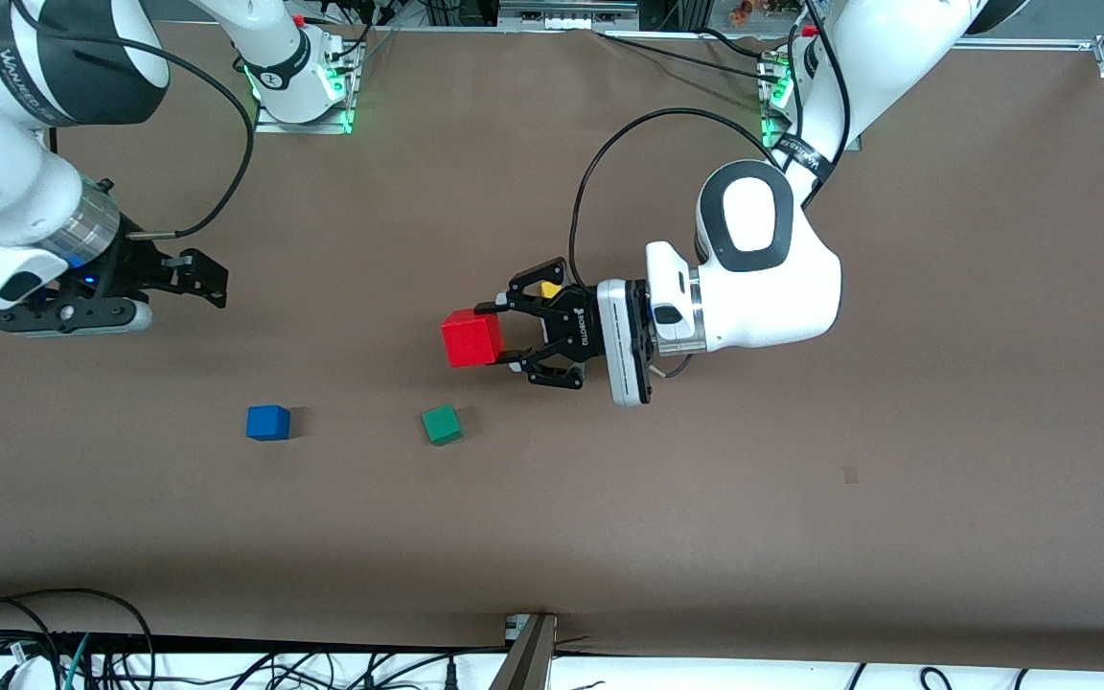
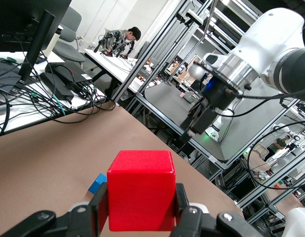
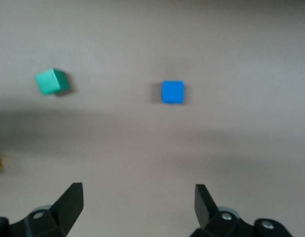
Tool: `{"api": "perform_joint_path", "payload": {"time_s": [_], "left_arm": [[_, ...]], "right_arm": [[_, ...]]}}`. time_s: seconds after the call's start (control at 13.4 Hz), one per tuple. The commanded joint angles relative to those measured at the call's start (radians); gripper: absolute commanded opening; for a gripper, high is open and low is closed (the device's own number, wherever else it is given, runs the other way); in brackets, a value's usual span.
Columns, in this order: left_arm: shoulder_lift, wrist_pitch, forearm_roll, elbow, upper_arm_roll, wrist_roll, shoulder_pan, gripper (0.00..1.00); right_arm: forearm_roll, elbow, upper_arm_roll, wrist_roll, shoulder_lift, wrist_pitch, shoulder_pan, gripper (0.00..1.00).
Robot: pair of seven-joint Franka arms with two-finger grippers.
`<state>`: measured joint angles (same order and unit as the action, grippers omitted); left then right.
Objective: Pass red block to right arm, stack on blue
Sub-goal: 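Reach the right gripper toward the red cube held by the left gripper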
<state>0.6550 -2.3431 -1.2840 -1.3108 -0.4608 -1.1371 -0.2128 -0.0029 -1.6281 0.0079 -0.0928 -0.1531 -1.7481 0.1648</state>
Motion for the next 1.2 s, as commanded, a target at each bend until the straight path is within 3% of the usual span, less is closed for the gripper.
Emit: {"api": "perform_joint_path", "payload": {"time_s": [0.0,0.15,0.67,0.9,1.12], "left_arm": [[0.006,-0.008,-0.037,0.008,-0.001,-0.038,-0.01,0.0],[0.009,-0.008,-0.035,0.008,0.001,-0.038,-0.014,0.0],[0.009,-0.01,-0.038,-0.012,0.001,-0.089,-0.016,0.0],[0.011,-0.01,-0.038,-0.027,0.001,-0.116,-0.014,0.0],[0.015,-0.01,-0.038,-0.025,0.001,-0.118,-0.016,0.0]], "right_arm": [[0.033,0.024,0.003,0.031,-0.023,0.047,0.013,1.0],[0.091,0.022,0.012,0.094,-0.025,0.047,0.013,1.0],[0.561,0.028,0.003,0.113,-0.135,0.009,-0.002,1.0],[0.801,0.028,0.003,0.113,-0.196,-0.002,-0.03,1.0],[0.964,0.028,0.003,0.113,-0.235,0.007,-0.048,1.0]]}}
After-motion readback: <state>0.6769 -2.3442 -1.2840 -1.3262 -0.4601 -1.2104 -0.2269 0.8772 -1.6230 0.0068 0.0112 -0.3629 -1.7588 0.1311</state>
